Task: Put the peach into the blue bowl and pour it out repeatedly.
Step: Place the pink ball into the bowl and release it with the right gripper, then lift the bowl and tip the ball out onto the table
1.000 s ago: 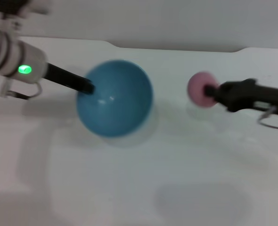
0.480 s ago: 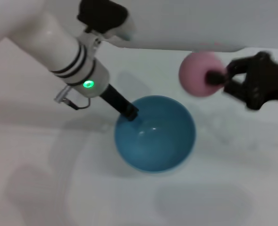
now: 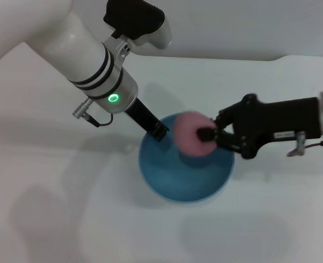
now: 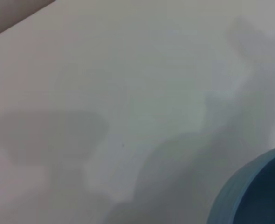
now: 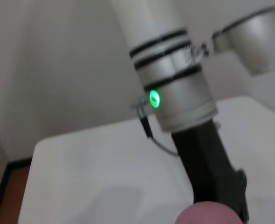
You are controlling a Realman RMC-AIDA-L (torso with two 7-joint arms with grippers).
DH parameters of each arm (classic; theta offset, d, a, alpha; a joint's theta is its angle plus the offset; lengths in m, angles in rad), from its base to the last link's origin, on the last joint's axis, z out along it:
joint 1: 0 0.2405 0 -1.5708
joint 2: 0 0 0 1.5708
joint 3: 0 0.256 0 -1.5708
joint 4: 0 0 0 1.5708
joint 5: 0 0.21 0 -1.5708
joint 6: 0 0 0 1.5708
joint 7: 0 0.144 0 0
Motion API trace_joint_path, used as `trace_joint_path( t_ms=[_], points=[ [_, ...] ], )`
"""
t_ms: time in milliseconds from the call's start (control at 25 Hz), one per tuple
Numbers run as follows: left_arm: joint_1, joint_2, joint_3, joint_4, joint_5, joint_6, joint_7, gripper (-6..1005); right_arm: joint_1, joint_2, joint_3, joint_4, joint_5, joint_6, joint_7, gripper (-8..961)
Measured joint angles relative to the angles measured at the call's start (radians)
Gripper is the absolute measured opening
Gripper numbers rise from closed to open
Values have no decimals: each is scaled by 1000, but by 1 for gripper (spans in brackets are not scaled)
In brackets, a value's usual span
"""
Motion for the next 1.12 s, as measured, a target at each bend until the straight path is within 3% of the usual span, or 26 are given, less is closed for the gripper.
trace_joint_path(
  t_ms=[120,400,680,840,1120],
  points=[
    [-4,0,1,0,-5,2,0,-2,40,-1,-72,0,-86,35,100,158],
    [-5,1,2,0,-5,-1,-1,-1,86,-1,-132,4,-144,43,197,171],
    [-4,1,3,0,-3,-2,-1,-2,78,2,-129,-2,-154,81,233,446],
    [6,3,3,0,0,-34,-1,-2,63,1,-56,-5,-155,99,281,590],
    [55,9,-10,8,-2,-170,10,-2,-7,-1,167,51,-136,143,399,589]
  ],
)
